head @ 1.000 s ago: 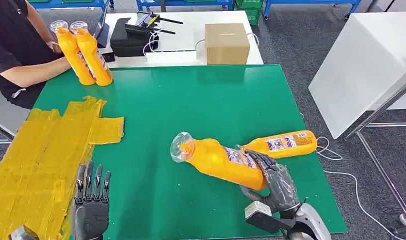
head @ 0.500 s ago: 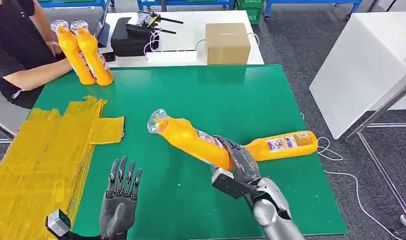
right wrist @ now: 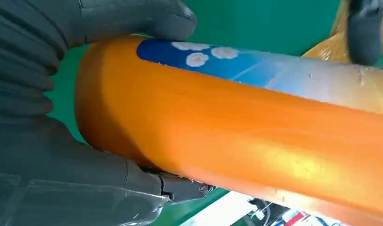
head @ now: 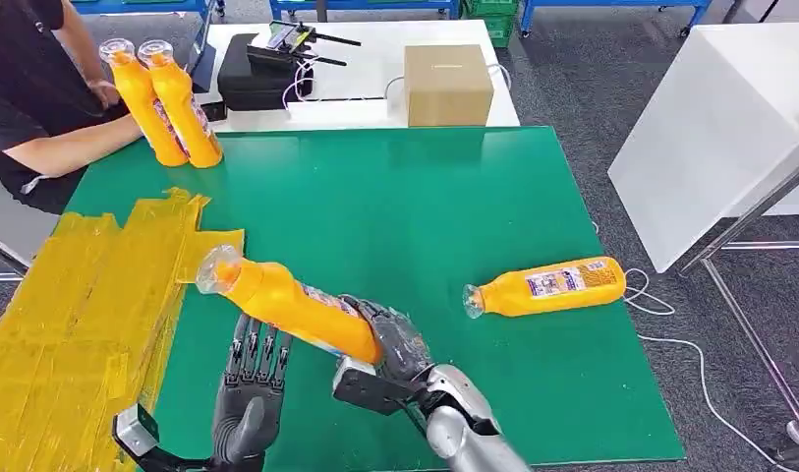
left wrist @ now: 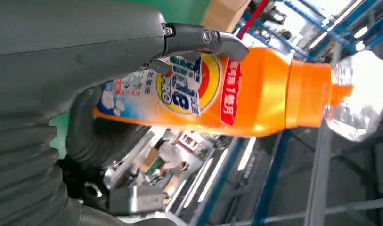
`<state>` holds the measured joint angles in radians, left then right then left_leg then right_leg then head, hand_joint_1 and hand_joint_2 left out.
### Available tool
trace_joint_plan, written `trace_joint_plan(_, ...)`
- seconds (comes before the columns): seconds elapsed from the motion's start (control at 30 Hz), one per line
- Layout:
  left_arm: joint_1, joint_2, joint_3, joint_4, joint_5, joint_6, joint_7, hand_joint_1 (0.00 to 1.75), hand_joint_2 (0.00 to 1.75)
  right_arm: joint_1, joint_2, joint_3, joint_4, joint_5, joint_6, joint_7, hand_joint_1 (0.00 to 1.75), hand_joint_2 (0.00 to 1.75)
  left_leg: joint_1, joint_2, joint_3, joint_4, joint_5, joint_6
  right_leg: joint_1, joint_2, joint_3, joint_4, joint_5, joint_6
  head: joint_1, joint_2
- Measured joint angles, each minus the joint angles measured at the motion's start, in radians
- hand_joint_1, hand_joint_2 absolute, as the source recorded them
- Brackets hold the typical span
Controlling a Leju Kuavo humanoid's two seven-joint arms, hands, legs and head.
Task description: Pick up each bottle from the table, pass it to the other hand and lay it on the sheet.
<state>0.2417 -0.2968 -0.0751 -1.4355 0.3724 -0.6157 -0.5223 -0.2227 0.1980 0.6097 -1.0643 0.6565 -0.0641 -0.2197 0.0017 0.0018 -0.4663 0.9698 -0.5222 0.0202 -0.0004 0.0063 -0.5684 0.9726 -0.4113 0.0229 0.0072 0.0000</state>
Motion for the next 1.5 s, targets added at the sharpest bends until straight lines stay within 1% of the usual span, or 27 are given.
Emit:
trace_joint_plan(0.27, 0.028, 0.007, 0.038, 0.0, -0.026, 0.023, -0.025, 0.0, 1.75, 0.014, 0.003, 0.129, -0.017, 0.007, 0.006, 0.0, 1.75, 1.75, 0.0, 0.0, 0.0, 0.0, 0.0, 0.0, 0.0, 0.0, -0.001, 0.0, 0.0, 0.0, 0.0, 0.0)
trace_joint_plan(0.37, 0.022, 0.007, 0.047, 0.001, -0.046, 0.036, -0.026, 0.0, 1.75, 0.015, -0.001, 0.197, -0.018, 0.002, 0.024, -0.013, 1.75, 1.75, 0.0, 0.0, -0.001, 0.0, 0.0, 0.0, 0.0, 0.0, -0.001, 0.0, 0.0, 0.0, 0.0, 0.0)
trace_joint_plan(0.8, 0.022, 0.007, 0.074, 0.002, -0.099, 0.101, -0.034, 0.0, 1.75, -0.015, -0.005, 0.275, 0.02, -0.01, 0.042, -0.029, 1.75, 1.75, 0.0, 0.0, 0.0, 0.0, 0.0, 0.0, 0.0, 0.0, -0.002, 0.0, 0.0, 0.0, 0.0, 0.0)
trace_joint_plan(0.83, 0.023, 0.006, 0.077, 0.003, -0.102, 0.103, -0.034, 1.33, 1.75, -0.02, -0.002, 0.28, 0.029, -0.01, 0.042, -0.032, 1.75, 1.75, 0.0, 0.0, 0.0, 0.0, 0.0, 0.0, 0.0, 0.0, -0.002, 0.0, 0.0, 0.0, 0.0, 0.0)
trace_joint_plan(0.87, 0.024, 0.006, 0.079, 0.005, -0.105, 0.103, -0.034, 1.75, 1.75, -0.024, 0.0, 0.283, 0.039, -0.01, 0.042, -0.034, 1.75, 1.75, 0.0, 0.0, 0.0, 0.0, 0.0, 0.0, 0.0, 0.0, -0.002, 0.0, 0.0, 0.0, 0.0, 0.0)
trace_joint_plan(1.1, 0.029, 0.006, 0.092, 0.008, -0.115, 0.104, -0.06, 1.75, 1.75, -0.037, 0.006, 0.3, 0.069, -0.017, 0.041, -0.039, 1.75, 1.75, 0.0, 0.0, 0.0, 0.0, 0.0, 0.0, 0.0, 0.0, -0.002, 0.0, 0.0, 0.0, 0.0, 0.0)
trace_joint_plan(1.5, 0.029, 0.006, 0.096, 0.008, -0.118, 0.111, -0.065, 1.75, 1.75, -0.039, 0.008, 0.304, 0.081, -0.019, 0.04, -0.042, 1.75, 1.75, 0.0, 0.001, 0.0, 0.0, 0.0, 0.0, 0.0, 0.0, -0.002, 0.0, 0.0, 0.0, 0.0, 0.0)
